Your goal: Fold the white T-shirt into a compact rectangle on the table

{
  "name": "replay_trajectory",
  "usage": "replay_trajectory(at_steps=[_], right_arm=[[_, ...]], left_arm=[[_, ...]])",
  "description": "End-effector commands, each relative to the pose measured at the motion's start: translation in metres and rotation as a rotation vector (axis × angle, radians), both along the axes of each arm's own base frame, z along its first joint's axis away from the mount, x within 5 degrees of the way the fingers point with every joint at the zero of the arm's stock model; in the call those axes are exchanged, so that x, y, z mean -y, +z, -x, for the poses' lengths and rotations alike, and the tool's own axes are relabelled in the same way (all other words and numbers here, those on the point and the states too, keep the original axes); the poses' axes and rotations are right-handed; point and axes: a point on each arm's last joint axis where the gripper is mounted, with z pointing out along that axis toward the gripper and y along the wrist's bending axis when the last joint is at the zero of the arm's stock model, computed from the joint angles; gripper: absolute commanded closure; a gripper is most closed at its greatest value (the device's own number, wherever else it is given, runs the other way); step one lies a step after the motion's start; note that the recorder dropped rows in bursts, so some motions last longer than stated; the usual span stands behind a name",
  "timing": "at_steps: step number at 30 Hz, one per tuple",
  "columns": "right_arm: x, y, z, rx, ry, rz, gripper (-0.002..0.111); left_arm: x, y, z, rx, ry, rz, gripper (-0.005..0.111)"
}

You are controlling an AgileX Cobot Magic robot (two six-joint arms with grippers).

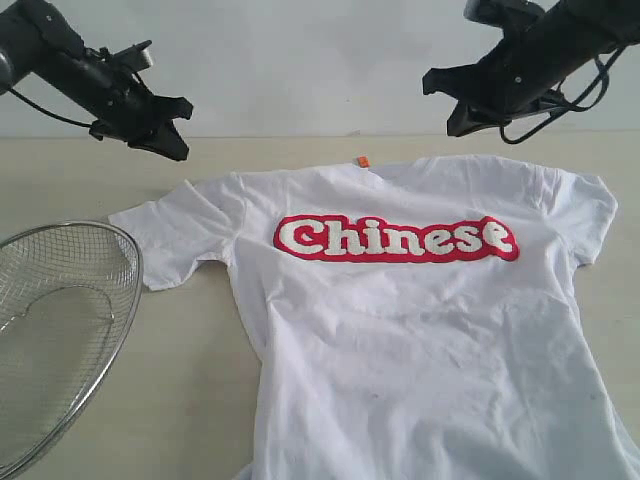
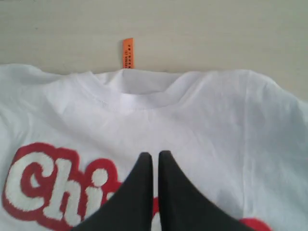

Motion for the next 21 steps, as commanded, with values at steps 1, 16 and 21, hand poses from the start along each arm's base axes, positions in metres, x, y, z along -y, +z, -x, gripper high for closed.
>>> replay_trajectory(at_steps=[1, 16, 21], right_arm=[[0.007, -0.026, -0.026, -0.05, 0.014, 0.04, 0.108], [0.007, -0.09, -0.045, -0.174, 0.041, 0.038, 0.108], [0.01, -0.091, -0.051, -0.111, 0.007, 0.062, 0.108]], left_arm=[[0.008, 0.009, 0.001, 0.015, -0.018, 0.011, 0.102], [0.033, 0.008, 0.004, 0.015, -0.066, 0.009, 0.102], [0.033, 0.008, 0.004, 0.015, -0.066, 0.007, 0.102]])
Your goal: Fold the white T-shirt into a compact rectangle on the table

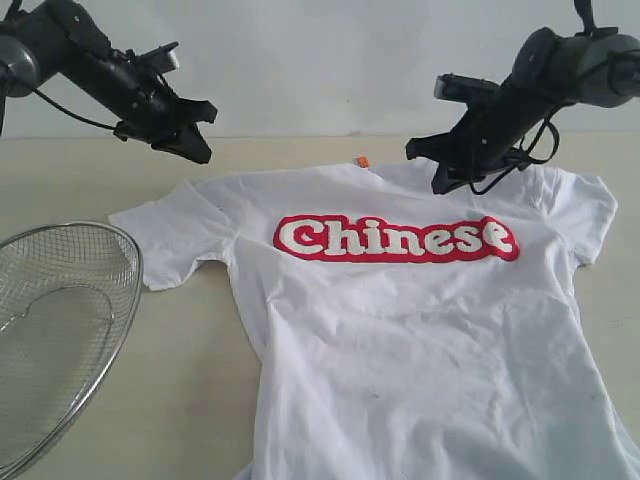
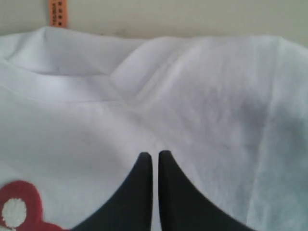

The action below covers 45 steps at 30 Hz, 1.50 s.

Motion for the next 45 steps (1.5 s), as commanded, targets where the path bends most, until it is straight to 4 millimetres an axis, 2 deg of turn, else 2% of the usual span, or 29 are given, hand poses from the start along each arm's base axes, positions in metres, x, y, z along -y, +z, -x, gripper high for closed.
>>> replay_trajectory(at_steps=[1, 8, 22, 28, 35, 37, 40, 45], right_arm=[[0.008, 0.0, -0.006, 0.055, -0.027, 0.036, 0.108], [0.011, -0.026, -0.008, 0.026, -0.04, 0.067, 0.108], [0.015, -0.044, -0.032, 0.041, -0.099, 0.081, 0.108], [0.017, -0.033, -0.044, 0.067, -0.124, 0.078, 0.108], [0.018, -0.033, -0.044, 0.043, -0.149, 0.061, 0.108], [0.018, -0.027, -0.044, 0.048, -0.171, 0.043, 0.108], [0.018, -0.006, -0.044, 0.076, -0.193, -0.023, 0.108], [0.01, 0.05, -0.034, 0.112, -0.116, -0.026, 0.108]], left_arm=[[0.003, 0.008, 0.001, 0.015, -0.011, 0.005, 0.102], [0.003, 0.008, 0.001, 0.014, -0.011, 0.011, 0.102], [0.003, 0.008, 0.001, 0.018, -0.017, 0.006, 0.102], [0.003, 0.008, 0.001, 0.021, -0.023, 0.004, 0.102], [0.003, 0.008, 0.001, 0.027, -0.032, -0.003, 0.102], [0.003, 0.008, 0.001, 0.027, -0.032, -0.003, 0.102], [0.003, 0.008, 0.001, 0.027, -0.032, -0.003, 0.102], [0.009, 0.008, 0.002, 0.02, -0.031, 0.001, 0.102]])
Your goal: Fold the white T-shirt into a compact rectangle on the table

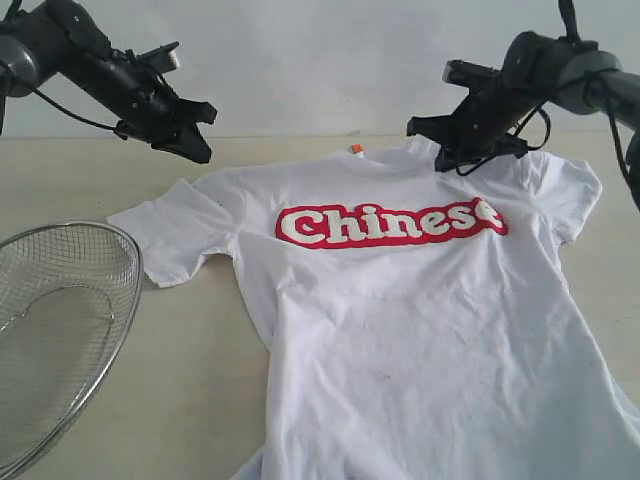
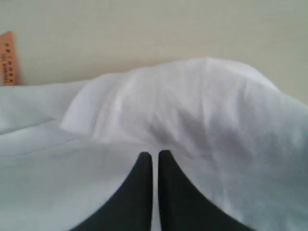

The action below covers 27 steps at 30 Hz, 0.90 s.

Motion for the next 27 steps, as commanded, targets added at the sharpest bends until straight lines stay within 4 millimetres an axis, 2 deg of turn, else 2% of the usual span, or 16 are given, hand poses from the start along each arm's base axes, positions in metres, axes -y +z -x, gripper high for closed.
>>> replay_trajectory(at_steps=[1, 3, 5, 8, 10, 13, 15, 22, 25, 27], right_arm=[[-0.008, 0.066, 0.012, 0.051, 0.082, -0.011, 0.108], [-0.02, 0.086, 0.02, 0.048, 0.131, -0.028, 0.108], [-0.041, 0.103, 0.028, 0.046, 0.202, -0.043, 0.108], [-0.087, 0.121, 0.042, 0.043, 0.311, -0.039, 0.108], [-0.121, 0.123, 0.053, 0.014, 0.39, -0.043, 0.108], [-0.159, 0.116, 0.066, -0.03, 0.486, 0.018, 0.108], [-0.167, 0.113, 0.071, -0.052, 0.498, 0.079, 0.108], [-0.168, 0.111, 0.075, -0.088, 0.522, 0.074, 0.108], [-0.176, 0.1, 0.09, -0.154, 0.565, 0.046, 0.108], [-0.175, 0.093, 0.096, -0.151, 0.549, 0.042, 0.108]], left_arm=[[0.01, 0.008, 0.002, 0.008, -0.014, 0.007, 0.102], [0.011, 0.008, 0.002, 0.008, -0.016, 0.007, 0.102], [0.011, 0.008, 0.002, 0.008, -0.016, 0.007, 0.102], [0.011, 0.009, 0.002, 0.01, -0.016, 0.009, 0.102], [0.01, 0.01, 0.002, 0.012, -0.014, 0.009, 0.102], [0.009, 0.012, 0.002, 0.016, -0.011, 0.009, 0.102], [0.006, 0.015, 0.002, 0.02, -0.007, 0.01, 0.102], [-0.002, 0.025, 0.001, 0.037, 0.009, 0.088, 0.102], [-0.001, 0.025, 0.001, 0.036, 0.007, 0.092, 0.102], [0.005, 0.03, 0.003, 0.04, 0.0, 0.096, 0.102]])
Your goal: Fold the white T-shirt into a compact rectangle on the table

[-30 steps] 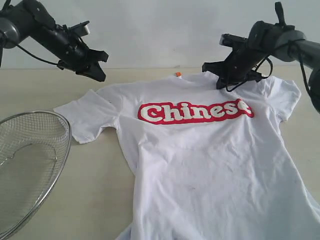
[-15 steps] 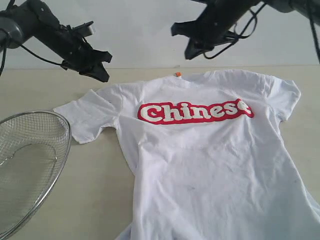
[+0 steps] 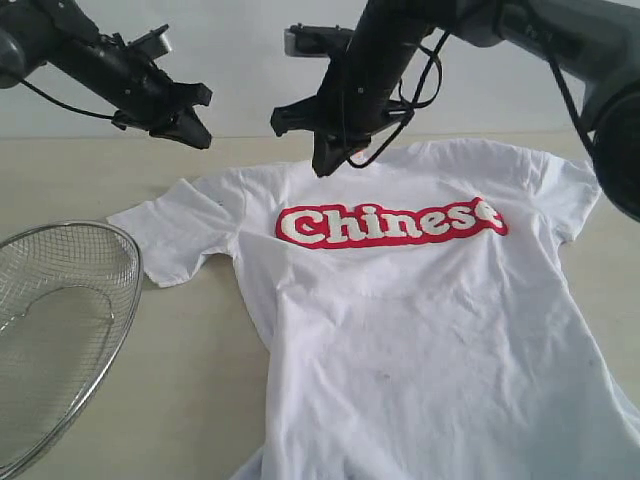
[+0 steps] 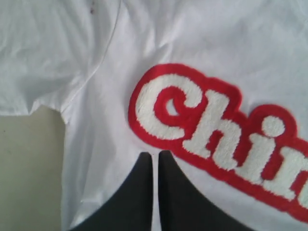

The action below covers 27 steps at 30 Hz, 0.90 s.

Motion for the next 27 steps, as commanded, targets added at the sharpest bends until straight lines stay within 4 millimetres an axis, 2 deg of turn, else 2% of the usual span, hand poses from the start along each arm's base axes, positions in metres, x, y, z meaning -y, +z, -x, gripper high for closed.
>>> replay_trajectory(at_steps=[1, 5, 8, 10, 11, 12, 13, 15, 18, 20, 22, 27], right_arm=[[-0.002, -0.01, 0.022, -0.032, 0.008, -0.016, 0.108], [0.008, -0.019, 0.051, -0.021, -0.009, -0.013, 0.108], [0.016, -0.015, 0.079, 0.021, -0.048, -0.048, 0.108], [0.027, -0.008, 0.097, 0.053, -0.077, -0.044, 0.108], [0.032, -0.005, 0.111, 0.06, -0.092, -0.043, 0.108], [0.034, -0.004, 0.117, 0.064, -0.095, -0.042, 0.108], [0.04, -0.001, 0.13, 0.091, -0.117, -0.049, 0.108], [0.046, 0.0, 0.146, 0.125, -0.135, -0.049, 0.108], [0.053, -0.011, 0.163, 0.1, -0.132, -0.021, 0.108], [0.055, -0.023, 0.172, 0.071, -0.142, -0.015, 0.108], [0.057, -0.033, 0.177, 0.059, -0.161, -0.015, 0.108], [0.058, -0.039, 0.181, 0.042, -0.171, -0.016, 0.108]], left_arm=[[0.012, 0.019, 0.004, 0.027, -0.028, 0.025, 0.102], [0.023, 0.035, 0.015, 0.039, -0.069, 0.015, 0.102], [0.029, 0.044, 0.031, -0.001, -0.093, -0.006, 0.102], [0.039, 0.04, 0.053, -0.082, -0.122, -0.03, 0.102], [0.05, 0.037, 0.075, -0.14, -0.167, -0.036, 0.102], [0.056, 0.037, 0.085, -0.157, -0.192, -0.035, 0.102], [0.068, 0.037, 0.11, -0.189, -0.262, -0.029, 0.102], [0.078, 0.033, 0.14, -0.237, -0.33, -0.016, 0.102], [0.088, 0.013, 0.167, -0.351, -0.346, 0.017, 0.102], [0.096, -0.001, 0.174, -0.344, -0.329, -0.009, 0.102], [0.104, -0.012, 0.173, -0.302, -0.317, -0.027, 0.102], [0.108, -0.032, 0.164, -0.301, -0.29, -0.039, 0.102]])
